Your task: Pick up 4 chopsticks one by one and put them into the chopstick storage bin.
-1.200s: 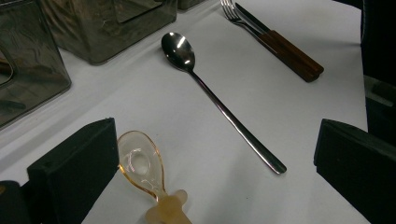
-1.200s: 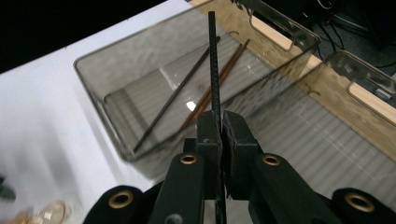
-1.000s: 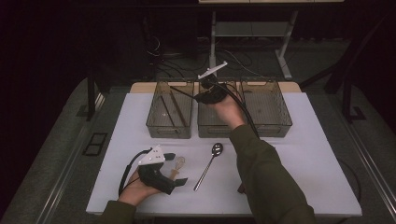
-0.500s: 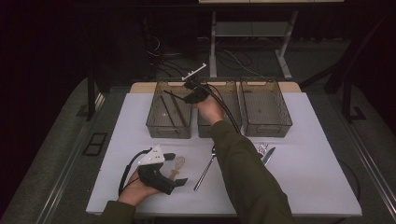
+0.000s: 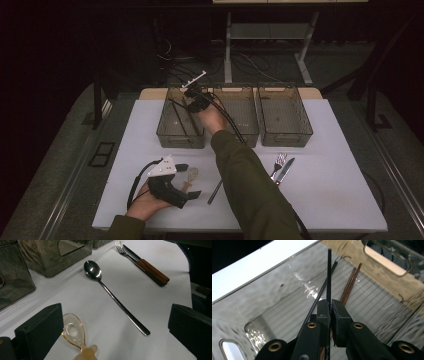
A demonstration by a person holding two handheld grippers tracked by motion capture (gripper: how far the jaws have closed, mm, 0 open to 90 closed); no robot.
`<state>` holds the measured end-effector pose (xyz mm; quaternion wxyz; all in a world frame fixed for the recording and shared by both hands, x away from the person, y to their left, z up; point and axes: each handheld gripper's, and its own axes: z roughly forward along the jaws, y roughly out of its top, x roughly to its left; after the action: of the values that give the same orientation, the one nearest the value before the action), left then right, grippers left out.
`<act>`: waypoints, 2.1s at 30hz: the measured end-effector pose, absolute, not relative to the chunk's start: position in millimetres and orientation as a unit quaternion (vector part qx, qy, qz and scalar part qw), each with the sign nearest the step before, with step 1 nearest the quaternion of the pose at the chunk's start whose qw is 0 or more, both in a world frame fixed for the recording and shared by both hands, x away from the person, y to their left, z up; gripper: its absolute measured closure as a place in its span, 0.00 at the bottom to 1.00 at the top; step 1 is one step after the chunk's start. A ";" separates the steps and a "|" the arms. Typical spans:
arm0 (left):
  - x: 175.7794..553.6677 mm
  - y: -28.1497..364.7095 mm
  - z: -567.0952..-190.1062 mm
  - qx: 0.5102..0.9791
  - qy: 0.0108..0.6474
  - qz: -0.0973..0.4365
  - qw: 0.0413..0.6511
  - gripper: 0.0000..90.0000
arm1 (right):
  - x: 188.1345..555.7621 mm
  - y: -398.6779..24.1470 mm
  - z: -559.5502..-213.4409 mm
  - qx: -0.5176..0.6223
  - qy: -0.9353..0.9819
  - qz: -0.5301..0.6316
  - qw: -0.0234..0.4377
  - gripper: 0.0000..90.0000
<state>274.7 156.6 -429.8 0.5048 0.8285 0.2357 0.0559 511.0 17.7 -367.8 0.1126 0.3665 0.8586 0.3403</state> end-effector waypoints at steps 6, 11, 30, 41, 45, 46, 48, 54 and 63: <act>275.2 156.9 -429.8 0.829 0.236 0.056 0.504 0.00 | 510.5 12.6 -363.0 0.366 0.855 0.350 0.112 0.76; 275.3 157.2 -429.9 0.829 0.236 0.057 0.503 0.00 | 507.0 7.4 -356.6 0.362 0.852 0.363 0.104 0.66; 276.7 157.6 -432.0 0.830 0.243 0.064 0.497 0.00 | 466.0 -50.9 -350.7 0.317 0.843 0.425 0.091 0.40; 278.7 161.0 -432.8 0.833 0.247 0.067 0.491 0.00 | 436.2 -90.9 -360.2 0.298 0.840 0.446 0.088 0.36; 278.3 160.3 -432.2 0.835 0.247 0.069 0.487 0.00 | 423.9 -105.9 -364.6 0.292 0.841 0.446 0.091 0.36; 277.6 159.5 -432.4 0.833 0.250 0.069 0.489 0.00 | 420.1 -109.6 -365.2 0.295 0.841 0.445 0.090 0.36; 276.8 159.4 -432.1 0.835 0.249 0.070 0.486 0.00 | 413.5 -117.2 -367.0 0.293 0.841 0.445 0.093 0.36; 277.6 159.5 -432.9 0.835 0.250 0.073 0.484 0.00 | 399.0 -138.0 -369.1 0.291 0.837 0.455 0.086 0.36; 277.6 159.3 -433.2 0.837 0.250 0.075 0.481 0.00 | 381.6 -155.2 -382.2 0.283 0.840 0.456 0.077 0.40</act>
<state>277.6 159.3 -433.2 0.4809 0.8371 0.2497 0.0749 381.6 -155.2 -382.2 0.0767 0.2830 0.8402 0.4561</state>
